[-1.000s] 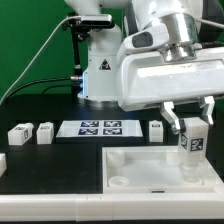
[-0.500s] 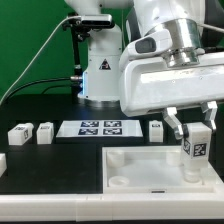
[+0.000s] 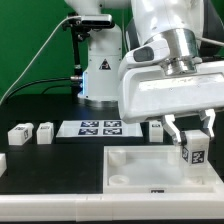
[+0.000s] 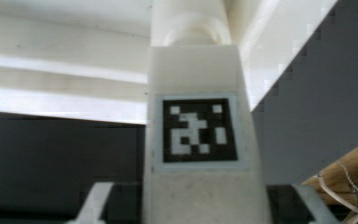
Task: Assemble one leg
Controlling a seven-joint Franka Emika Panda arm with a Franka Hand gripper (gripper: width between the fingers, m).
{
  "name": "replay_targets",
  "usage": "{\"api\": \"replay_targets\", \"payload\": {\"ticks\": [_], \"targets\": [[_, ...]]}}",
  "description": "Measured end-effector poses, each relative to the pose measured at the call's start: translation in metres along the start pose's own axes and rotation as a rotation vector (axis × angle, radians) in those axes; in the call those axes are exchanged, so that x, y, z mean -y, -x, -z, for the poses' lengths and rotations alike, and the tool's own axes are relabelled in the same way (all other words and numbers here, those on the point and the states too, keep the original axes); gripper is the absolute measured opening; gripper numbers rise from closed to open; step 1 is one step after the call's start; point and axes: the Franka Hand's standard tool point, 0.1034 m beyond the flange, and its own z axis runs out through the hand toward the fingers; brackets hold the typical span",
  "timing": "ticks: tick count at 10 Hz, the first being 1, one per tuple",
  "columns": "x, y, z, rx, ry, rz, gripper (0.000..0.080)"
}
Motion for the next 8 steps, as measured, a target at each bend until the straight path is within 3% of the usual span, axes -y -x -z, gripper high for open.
{"api": "replay_targets", "payload": {"ticks": [6,7,8], "targets": [[-0.0004,0.0024,-0.0013,0.017,-0.004,0.002,0.0294],[-0.0004,0.0025,-0.0013,0.017,-0.004,0.002,0.0382],[-0.0004,0.0026,-0.0014,0.018,-0.004,0.002,0.0521]]}}
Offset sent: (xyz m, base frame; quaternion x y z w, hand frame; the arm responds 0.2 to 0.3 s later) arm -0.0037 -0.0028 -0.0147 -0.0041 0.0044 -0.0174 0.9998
